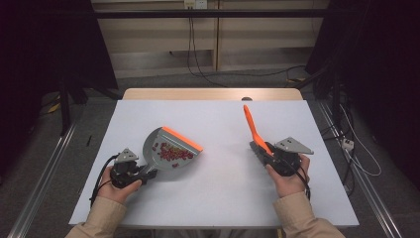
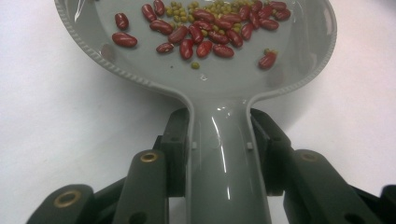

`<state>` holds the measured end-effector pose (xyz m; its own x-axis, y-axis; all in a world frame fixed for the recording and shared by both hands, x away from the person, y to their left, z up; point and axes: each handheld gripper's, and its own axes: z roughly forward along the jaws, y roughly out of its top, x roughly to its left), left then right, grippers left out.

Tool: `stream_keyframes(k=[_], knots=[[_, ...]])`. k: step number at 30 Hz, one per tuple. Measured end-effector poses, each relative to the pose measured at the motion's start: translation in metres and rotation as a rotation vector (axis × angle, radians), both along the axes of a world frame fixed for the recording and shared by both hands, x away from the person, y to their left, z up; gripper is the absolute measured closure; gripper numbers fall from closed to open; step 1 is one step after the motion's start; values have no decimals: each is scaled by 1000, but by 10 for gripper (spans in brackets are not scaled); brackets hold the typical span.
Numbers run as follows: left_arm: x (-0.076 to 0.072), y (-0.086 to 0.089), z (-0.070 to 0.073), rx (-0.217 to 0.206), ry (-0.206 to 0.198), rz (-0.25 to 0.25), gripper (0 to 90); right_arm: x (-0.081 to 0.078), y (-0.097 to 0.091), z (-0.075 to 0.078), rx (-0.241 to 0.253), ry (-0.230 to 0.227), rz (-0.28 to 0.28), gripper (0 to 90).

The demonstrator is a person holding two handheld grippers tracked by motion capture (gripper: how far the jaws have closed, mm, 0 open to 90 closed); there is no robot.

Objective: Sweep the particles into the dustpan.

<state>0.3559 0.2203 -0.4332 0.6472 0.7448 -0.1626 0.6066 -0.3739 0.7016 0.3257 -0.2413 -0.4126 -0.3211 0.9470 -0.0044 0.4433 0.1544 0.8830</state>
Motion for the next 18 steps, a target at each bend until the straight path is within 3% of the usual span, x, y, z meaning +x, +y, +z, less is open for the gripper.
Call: stream_keyframes(k=[18], knots=[[10, 13, -6, 24, 4, 152, 630, 10, -32, -6, -59, 0, -86, 714]])
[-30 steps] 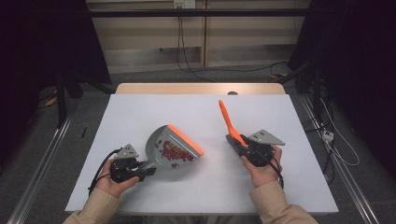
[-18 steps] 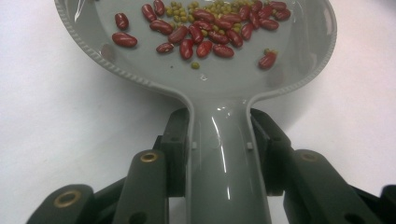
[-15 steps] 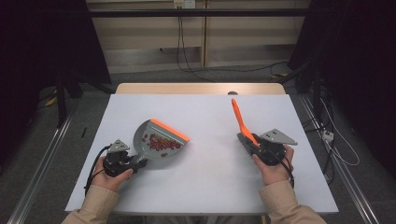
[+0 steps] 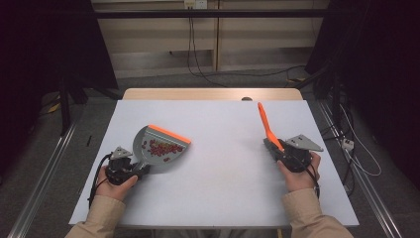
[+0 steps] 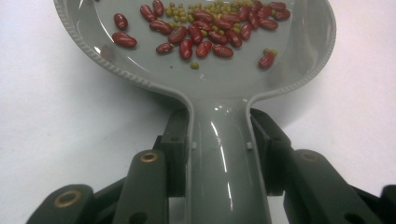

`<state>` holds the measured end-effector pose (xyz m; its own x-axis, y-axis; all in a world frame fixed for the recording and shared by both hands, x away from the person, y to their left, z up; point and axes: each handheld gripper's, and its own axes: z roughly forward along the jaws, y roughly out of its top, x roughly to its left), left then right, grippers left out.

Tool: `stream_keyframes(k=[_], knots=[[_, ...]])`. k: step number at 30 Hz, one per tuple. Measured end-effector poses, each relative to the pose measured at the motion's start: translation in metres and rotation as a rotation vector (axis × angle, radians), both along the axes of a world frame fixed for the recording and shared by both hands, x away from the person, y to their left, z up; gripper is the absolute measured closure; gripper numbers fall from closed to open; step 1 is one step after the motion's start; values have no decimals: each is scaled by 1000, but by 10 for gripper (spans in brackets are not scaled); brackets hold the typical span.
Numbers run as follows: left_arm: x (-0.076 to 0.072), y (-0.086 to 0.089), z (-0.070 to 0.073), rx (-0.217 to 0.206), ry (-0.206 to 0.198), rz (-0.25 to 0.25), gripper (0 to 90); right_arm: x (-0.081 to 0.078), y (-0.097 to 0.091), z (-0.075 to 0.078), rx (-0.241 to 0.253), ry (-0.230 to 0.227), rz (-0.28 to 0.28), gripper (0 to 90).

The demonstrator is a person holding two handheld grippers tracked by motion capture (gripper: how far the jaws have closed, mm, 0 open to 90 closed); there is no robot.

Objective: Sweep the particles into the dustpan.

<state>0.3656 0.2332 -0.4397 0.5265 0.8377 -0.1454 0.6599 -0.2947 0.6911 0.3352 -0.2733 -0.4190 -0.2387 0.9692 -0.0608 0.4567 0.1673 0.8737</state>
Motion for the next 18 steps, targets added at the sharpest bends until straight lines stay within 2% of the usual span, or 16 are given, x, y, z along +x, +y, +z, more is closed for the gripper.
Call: stream_keyframes(k=[5, 10, 12, 18], knots=[[4, 1, -2, 2, 5, 34, 629, 4, -9, -2, -17, 2, -31, 714], [8, 2, -4, -3, 13, 62, 628, 7, -14, -3, -67, 1, -56, 714], [8, 3, -5, -3, 25, 64, 628, 7, -15, -5, -81, 2, -59, 714], [8, 1, -7, -1, 18, 70, 626, 6, -12, -11, -96, 2, -57, 713]])
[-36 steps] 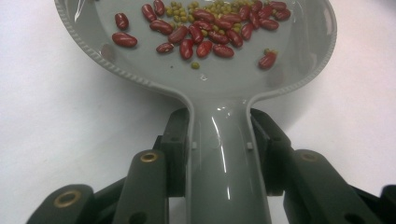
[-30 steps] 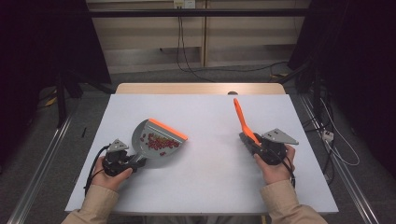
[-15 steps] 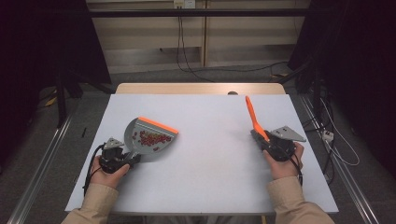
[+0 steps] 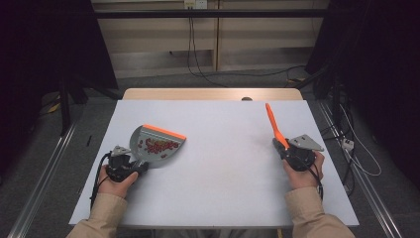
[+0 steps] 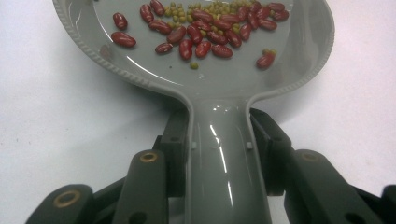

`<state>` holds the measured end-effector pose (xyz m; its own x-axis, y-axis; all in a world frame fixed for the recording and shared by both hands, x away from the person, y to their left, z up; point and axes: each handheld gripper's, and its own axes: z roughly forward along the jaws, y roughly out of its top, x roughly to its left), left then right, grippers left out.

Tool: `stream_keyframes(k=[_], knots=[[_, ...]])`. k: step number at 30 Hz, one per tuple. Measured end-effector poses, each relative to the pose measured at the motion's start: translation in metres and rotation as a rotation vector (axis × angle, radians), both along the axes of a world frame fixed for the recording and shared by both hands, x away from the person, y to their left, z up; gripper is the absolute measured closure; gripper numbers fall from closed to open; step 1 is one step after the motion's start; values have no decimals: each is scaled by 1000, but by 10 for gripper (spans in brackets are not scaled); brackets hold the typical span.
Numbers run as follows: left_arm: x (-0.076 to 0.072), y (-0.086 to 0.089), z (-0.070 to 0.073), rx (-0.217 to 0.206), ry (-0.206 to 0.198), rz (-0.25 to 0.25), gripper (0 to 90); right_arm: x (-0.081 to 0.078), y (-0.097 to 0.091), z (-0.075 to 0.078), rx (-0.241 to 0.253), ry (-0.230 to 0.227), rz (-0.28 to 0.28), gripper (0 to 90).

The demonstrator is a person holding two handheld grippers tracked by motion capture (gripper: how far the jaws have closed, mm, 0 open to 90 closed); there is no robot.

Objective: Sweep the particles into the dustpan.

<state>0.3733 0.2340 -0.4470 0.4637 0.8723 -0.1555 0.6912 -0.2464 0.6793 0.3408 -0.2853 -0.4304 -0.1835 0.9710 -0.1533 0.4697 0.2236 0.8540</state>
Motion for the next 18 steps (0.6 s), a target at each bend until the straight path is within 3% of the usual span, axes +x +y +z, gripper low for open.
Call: stream_keyframes(k=[4, 12, 18], knots=[[-2, -1, 1, -25, -1, -6, 612, -2, 7, -1, -10, 4, 12, 707], [-7, -5, 1, -79, 7, -22, 545, -6, 23, -8, 55, 14, 39, 682], [-12, -11, 1, -101, 12, -48, 504, -5, 28, -11, 91, 12, 30, 668]])
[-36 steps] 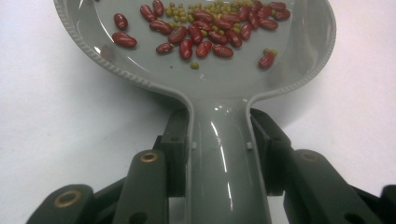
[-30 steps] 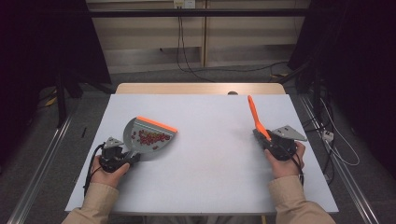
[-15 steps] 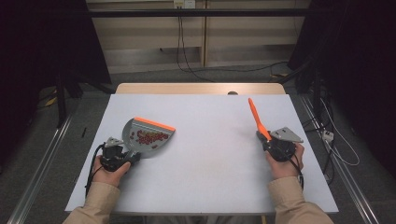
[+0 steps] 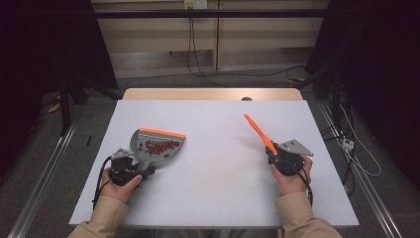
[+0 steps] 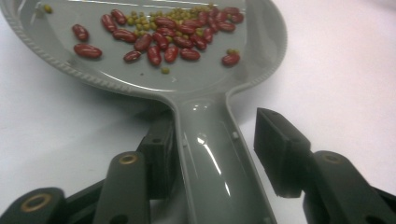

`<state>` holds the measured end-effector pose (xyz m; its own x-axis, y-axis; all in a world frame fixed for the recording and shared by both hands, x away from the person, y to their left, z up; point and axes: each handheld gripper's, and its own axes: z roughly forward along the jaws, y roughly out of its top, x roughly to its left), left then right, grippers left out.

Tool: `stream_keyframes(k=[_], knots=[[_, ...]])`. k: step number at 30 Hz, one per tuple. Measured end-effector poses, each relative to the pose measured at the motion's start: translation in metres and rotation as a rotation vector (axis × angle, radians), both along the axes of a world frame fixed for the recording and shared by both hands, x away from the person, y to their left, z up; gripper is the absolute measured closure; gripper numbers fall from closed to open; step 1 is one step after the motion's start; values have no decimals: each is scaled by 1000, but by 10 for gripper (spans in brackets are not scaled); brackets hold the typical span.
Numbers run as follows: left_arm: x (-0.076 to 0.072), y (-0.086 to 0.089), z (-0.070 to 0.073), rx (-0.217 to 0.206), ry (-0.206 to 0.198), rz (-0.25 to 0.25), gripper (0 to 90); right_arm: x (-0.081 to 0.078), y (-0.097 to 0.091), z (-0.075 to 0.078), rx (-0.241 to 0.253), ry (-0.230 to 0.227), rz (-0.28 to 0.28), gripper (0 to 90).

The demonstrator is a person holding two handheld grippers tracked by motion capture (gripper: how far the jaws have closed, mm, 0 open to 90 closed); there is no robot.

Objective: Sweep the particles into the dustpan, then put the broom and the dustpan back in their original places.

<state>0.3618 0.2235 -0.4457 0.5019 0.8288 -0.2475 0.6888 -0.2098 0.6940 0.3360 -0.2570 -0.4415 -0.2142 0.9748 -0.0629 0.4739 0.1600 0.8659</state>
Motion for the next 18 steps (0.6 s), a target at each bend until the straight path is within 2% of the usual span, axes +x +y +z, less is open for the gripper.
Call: stream_keyframes(k=[1, 5, 8, 10, 12, 14, 16, 18], knots=[[-1, -1, 0, -7, 3, -17, 497, 0, 0, 0, 3, 1, 0, 667], [-2, -5, 0, -14, -3, -30, 448, 1, 2, -1, 14, 3, 1, 657], [-4, -6, 0, -28, -6, -62, 409, 0, 2, -2, 41, 9, 7, 649], [-5, -8, -1, -31, -13, -76, 409, 0, 4, -3, 26, 16, 20, 642], [-6, -8, 0, -26, -14, -89, 383, -1, 5, -4, 58, 23, 30, 633], [-7, -8, 0, -35, -14, -104, 357, -2, 7, -4, 133, 18, 74, 654], [-9, -7, 1, -39, -31, -116, 332, -5, 10, -2, 125, 6, 97, 625], [-11, -6, 2, -53, -47, -137, 262, -6, 13, -1, 143, 7, 125, 570]])
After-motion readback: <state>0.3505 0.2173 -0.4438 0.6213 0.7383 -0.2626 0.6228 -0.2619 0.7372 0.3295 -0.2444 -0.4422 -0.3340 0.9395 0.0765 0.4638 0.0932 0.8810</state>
